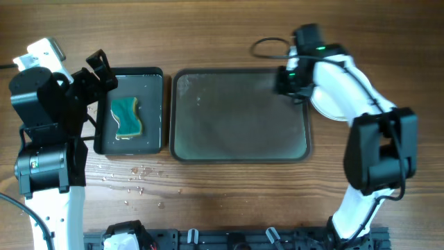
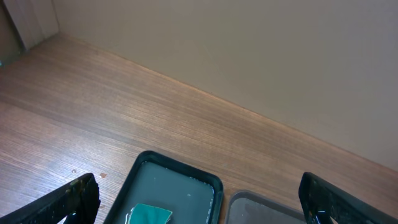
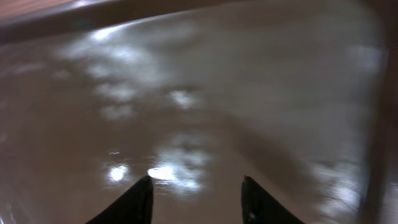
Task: Clean dirty plates on tray and stack at the side
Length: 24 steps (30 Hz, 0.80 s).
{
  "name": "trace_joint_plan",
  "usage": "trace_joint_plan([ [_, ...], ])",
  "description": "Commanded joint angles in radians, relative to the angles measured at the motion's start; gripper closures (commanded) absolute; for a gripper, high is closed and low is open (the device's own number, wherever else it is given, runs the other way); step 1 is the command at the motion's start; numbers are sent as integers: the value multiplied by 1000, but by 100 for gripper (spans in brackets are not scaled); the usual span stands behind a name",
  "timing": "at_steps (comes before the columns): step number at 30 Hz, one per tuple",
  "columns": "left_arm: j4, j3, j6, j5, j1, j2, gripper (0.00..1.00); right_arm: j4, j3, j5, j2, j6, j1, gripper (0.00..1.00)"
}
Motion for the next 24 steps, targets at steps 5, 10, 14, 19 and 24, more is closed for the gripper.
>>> trace_joint_plan([
  [5, 2, 7, -13, 11, 2, 1, 0, 70, -5, 210, -29, -3, 238, 40],
  [10, 2, 7, -13, 11, 2, 1, 0, 48, -5, 269, -29, -4, 266, 38],
  [14, 2, 7, -13, 11, 2, 1, 0, -13, -5, 270, -29, -37, 251, 39],
  [19, 2, 7, -13, 11, 2, 1, 0, -145, -5, 305, -29, -82, 215, 39],
  [24, 2, 7, -13, 11, 2, 1, 0, -227, -5, 378, -29, -82, 155, 39],
])
